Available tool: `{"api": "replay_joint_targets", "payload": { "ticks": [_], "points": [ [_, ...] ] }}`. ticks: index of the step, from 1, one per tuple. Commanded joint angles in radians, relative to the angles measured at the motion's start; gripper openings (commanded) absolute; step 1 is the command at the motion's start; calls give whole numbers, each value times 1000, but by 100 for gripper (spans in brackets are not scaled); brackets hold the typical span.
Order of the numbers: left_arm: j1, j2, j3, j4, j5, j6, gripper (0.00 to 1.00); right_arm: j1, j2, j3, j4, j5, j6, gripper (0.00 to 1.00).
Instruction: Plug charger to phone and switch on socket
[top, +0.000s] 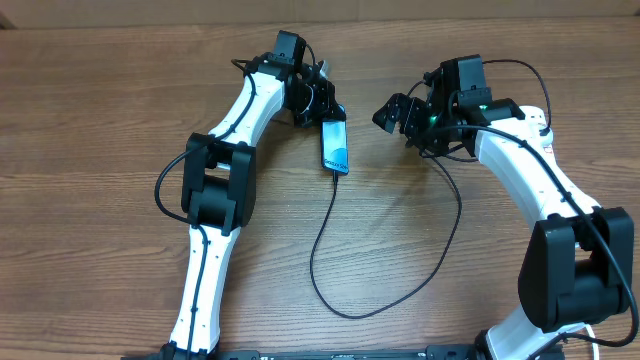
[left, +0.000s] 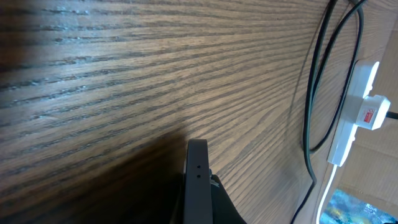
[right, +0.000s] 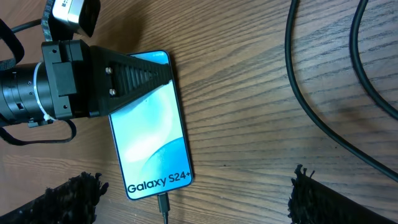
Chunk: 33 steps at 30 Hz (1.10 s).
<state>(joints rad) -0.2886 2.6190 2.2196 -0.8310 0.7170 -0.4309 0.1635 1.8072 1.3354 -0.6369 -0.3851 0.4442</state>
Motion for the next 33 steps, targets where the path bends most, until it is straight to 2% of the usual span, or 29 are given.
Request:
{"api": "replay_joint_targets", "payload": {
  "ticks": [1,33],
  "points": [
    [-7,13,0,0,-22,-4,4,-2,-32,8,3,11,-8,100],
    [-7,12,0,-28,-18,-12,18,-2,-32,8,-2,11,-8,100]
  ]
}}
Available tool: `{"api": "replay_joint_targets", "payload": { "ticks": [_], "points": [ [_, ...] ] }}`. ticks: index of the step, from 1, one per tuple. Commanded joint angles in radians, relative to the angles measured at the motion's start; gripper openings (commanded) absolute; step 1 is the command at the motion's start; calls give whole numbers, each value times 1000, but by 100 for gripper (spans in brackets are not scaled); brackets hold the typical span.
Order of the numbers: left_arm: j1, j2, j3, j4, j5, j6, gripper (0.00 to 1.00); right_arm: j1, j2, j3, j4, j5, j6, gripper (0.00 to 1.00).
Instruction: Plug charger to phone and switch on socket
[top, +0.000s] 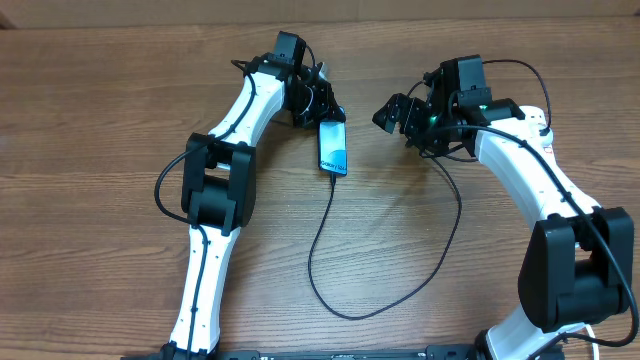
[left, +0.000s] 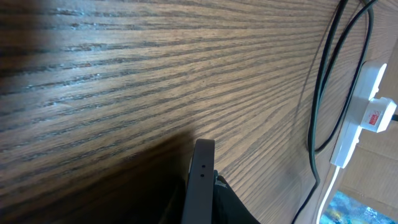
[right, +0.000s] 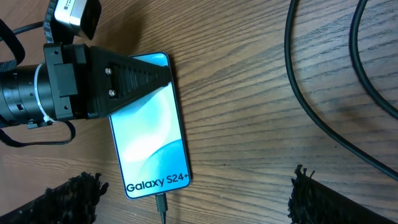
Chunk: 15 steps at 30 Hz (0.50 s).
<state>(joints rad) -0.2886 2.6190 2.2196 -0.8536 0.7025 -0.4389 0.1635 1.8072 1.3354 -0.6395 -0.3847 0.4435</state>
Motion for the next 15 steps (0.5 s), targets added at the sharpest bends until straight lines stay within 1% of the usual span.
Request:
{"api": "replay_joint_targets", "payload": {
  "ticks": [1,5,15],
  "points": [
    [-7,12,0,-6,-4,-4,20,-2,-32,8,1,10,-8,100],
    [-7,12,0,-6,-4,-4,21,-2,-32,8,1,10,-8,100],
    [-7,12,0,-7,-4,-4,32,-2,-32,8,0,10,-7,100]
  ]
}}
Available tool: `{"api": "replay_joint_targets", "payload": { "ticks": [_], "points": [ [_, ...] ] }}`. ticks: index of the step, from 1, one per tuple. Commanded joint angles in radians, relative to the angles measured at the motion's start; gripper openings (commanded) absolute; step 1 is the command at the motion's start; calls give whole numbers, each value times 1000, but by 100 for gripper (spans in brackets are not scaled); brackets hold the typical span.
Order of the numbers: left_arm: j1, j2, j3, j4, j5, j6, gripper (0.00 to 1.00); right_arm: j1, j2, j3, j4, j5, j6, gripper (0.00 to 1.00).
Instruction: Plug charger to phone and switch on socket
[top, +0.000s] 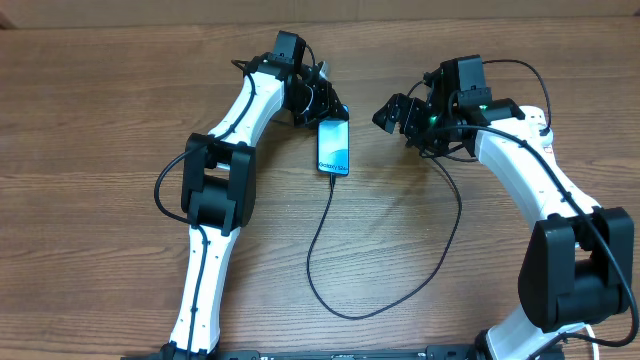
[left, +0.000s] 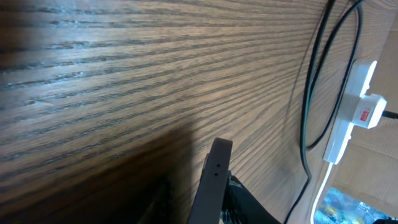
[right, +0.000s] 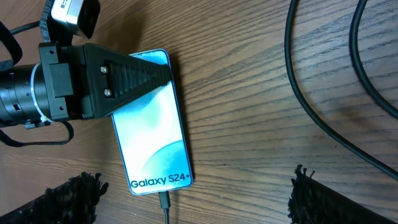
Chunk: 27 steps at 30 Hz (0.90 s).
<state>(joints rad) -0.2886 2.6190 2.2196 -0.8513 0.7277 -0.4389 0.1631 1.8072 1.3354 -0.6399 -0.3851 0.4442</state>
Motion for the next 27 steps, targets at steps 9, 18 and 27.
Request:
{"api": "replay_joint_targets", "payload": {
  "ticks": [9,18,27],
  "points": [
    [-7,12,0,-12,-29,-4,36,-2,-32,8,0,11,-8,100],
    [-7,13,0,-13,-29,-4,38,-2,-32,8,0,11,-8,100],
    [-7,12,0,-50,-65,-4,77,-2,-32,8,0,11,-8,100]
  ]
}}
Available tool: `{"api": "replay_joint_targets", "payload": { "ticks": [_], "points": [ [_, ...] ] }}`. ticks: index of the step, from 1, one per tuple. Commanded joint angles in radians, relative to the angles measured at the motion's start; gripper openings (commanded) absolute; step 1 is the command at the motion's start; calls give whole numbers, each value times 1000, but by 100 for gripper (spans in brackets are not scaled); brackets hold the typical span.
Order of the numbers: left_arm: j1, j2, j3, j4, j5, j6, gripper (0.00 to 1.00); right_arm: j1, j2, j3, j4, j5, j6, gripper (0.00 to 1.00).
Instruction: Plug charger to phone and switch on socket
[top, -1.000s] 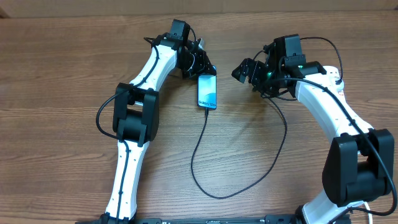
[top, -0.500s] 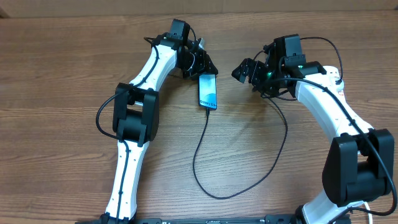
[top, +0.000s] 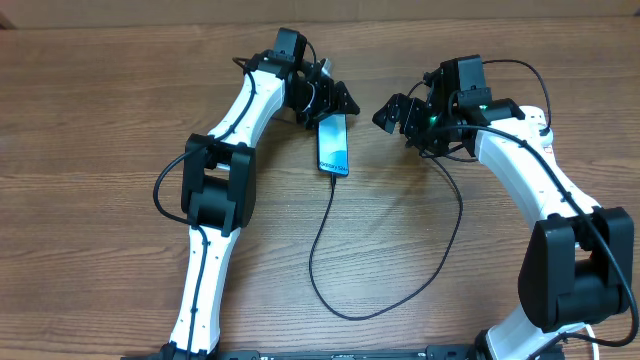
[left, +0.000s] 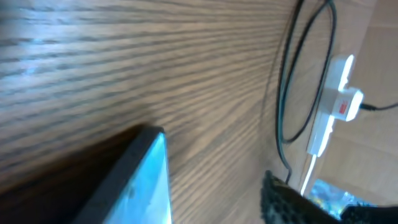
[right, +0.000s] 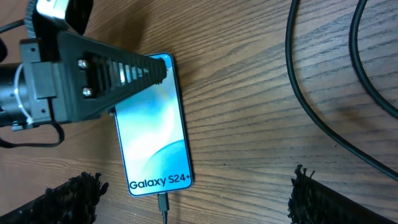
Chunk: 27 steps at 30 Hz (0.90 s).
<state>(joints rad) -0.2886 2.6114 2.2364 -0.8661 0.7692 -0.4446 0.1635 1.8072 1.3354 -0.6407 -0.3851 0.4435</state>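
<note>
The phone (right: 152, 143) lies flat and screen-up on the wooden table, reading "Galaxy S24+". The black charger cable's plug (right: 163, 202) sits in its near end, and the cable (top: 325, 235) loops toward the front. My left gripper (top: 333, 105) is open at the phone's far end. One of its fingers (right: 99, 81) hangs above the screen corner, and the other finger (left: 292, 202) stands apart from the phone (left: 146, 180). My right gripper (right: 193, 205) is open and empty, hovering right of the phone. The white socket strip (left: 333, 106) holds a plug with a red label.
Two black cables (right: 323, 93) run across the table right of the phone, and another cable (left: 289, 93) curves toward the strip. The socket strip lies past the table's far edge and does not show in the overhead view.
My left gripper was shut on the phone's far end and is now open. The phone lies loose on the table with its screen showing in the left wrist view. The right arm has not moved.
Through all the earlier moments my left gripper was shut on the phone's far end with the cable plugged in, and the phone's angle on the table shifted slightly. Now the phone is let go. The right gripper stayed open beside it.
</note>
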Motion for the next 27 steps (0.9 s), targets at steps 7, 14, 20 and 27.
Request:
{"api": "replay_joint_targets", "payload": {
  "ticks": [7,14,20,27],
  "points": [
    [-6,20,-16,-76,-120,2,90,-2,-32,8,1,10,-7,100],
    [-6,20,-16,-137,-204,-51,100,-2,-32,8,-1,11,-7,100],
    [-6,20,-16,-174,-257,-92,100,-2,-32,8,-1,10,-7,100],
    [-6,20,-16,-231,-351,-121,100,-2,-32,8,0,11,-7,100]
  ]
}}
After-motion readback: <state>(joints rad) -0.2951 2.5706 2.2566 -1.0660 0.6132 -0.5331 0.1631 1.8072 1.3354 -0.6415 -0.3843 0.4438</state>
